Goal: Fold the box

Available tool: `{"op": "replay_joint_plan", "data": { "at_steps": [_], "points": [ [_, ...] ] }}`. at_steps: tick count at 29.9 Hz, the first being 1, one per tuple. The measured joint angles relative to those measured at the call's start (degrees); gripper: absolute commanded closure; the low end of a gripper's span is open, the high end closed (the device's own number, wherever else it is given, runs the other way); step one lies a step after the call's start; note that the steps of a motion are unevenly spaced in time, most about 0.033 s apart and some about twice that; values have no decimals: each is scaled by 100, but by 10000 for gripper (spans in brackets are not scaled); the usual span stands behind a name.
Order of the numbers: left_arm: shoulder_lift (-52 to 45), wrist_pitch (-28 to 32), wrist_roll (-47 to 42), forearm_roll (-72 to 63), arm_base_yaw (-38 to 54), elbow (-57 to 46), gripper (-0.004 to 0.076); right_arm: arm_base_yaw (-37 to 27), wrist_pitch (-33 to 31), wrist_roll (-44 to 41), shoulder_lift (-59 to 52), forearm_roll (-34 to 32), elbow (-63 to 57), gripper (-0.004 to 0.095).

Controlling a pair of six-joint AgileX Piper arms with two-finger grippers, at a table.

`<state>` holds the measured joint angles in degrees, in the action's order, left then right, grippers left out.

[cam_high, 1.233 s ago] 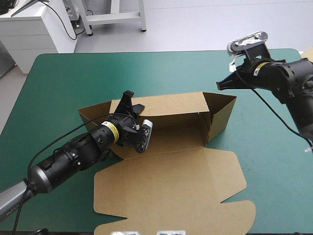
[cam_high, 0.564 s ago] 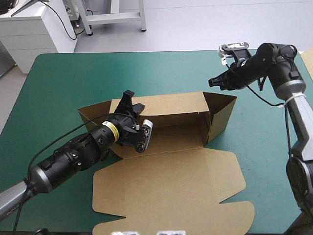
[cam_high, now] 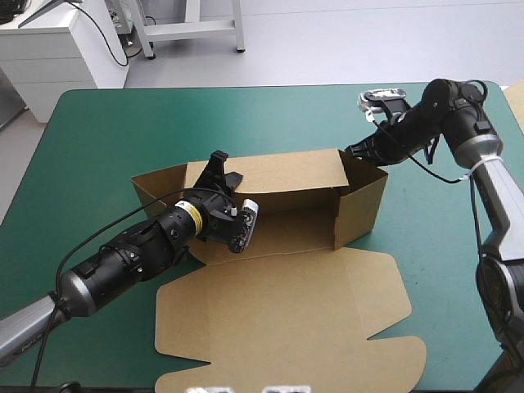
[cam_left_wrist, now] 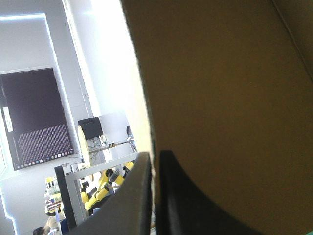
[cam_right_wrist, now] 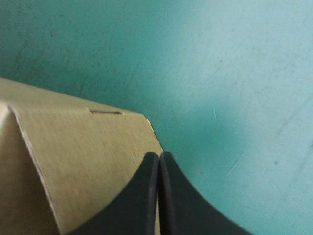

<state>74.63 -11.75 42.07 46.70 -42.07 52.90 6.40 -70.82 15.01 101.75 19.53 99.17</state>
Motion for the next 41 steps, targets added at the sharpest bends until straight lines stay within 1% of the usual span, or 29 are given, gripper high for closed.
{"op": "replay_joint_plan", "data": {
  "at_steps": [7, 9, 12, 15, 20, 23, 25, 32, 34, 36, 38, 41],
  "points": [
    [63, 22, -115, 89, 15, 11, 731, -6, -4, 295, -355, -10, -743, 929],
    [76, 22, -184, 123, 15, 11, 731, -12, -4, 394, -382, 85, -851, 929],
    [93, 40, -226, 146, 15, 11, 731, -17, 65, 705, -481, 421, -1129, 927],
    [94, 40, -243, 158, 15, 11, 731, -24, 519, 1152, -751, 781, -1622, 927],
    [94, 40, -249, 165, 15, 11, 731, -35, 1821, 1803, -1591, 966, -2723, 927],
    [94, 40, -254, 165, 15, 11, 731, -41, 2309, 2390, -2022, 1240, -3280, 927],
    [94, 40, -254, 165, 15, 11, 731, -41, 2542, 2904, -2182, 1542, -3625, 927],
    [94, 40, -254, 165, 15, 11, 731, -41, 3518, 4678, -2266, 2964, -4610, 927],
    [94, 40, -254, 165, 15, 11, 731, -41, 3659, 5004, -2333, 3191, -4774, 922],
    [94, 40, -254, 165, 15, 11, 731, -41, 3719, 5382, -2411, 3342, -4915, 892],
    [94, 40, -254, 165, 15, 11, 731, -46, 3719, 5650, -2464, 3430, -5025, 829],
    [94, 40, -254, 165, 15, 11, 731, -46, 3691, 5812, -2482, 3468, -5072, 737]
  ]
}}
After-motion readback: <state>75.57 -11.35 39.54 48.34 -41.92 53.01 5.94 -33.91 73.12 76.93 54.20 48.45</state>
